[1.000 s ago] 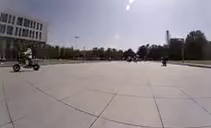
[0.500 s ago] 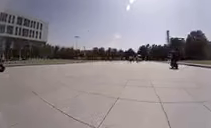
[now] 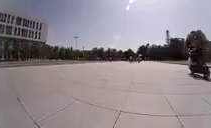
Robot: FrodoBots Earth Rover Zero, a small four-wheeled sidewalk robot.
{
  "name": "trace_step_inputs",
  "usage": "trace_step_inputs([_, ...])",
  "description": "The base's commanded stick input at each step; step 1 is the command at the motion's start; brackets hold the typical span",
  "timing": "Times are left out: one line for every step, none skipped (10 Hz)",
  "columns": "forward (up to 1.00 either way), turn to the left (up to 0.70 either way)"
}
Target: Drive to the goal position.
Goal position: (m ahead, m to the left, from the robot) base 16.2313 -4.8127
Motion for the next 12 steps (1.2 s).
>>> trace_step_inputs([1.0,0.0])
trace_step_inputs([1.0,0.0])
trace_step_inputs([1.0,0.0])
trace_step_inputs([1.0,-0.03])
trace_step_inputs([1.0,-0.15])
trace_step_inputs([1.0,-0.4])
trace_step_inputs([1.0,-0.4])
trace_step_inputs([1.0,-0.4])
trace_step_inputs([1.0,-0.4])
trace_step_inputs([1.0,-0.4])
trace_step_inputs([1.0,-0.08])
trace_step_inputs([1.0,0.0])
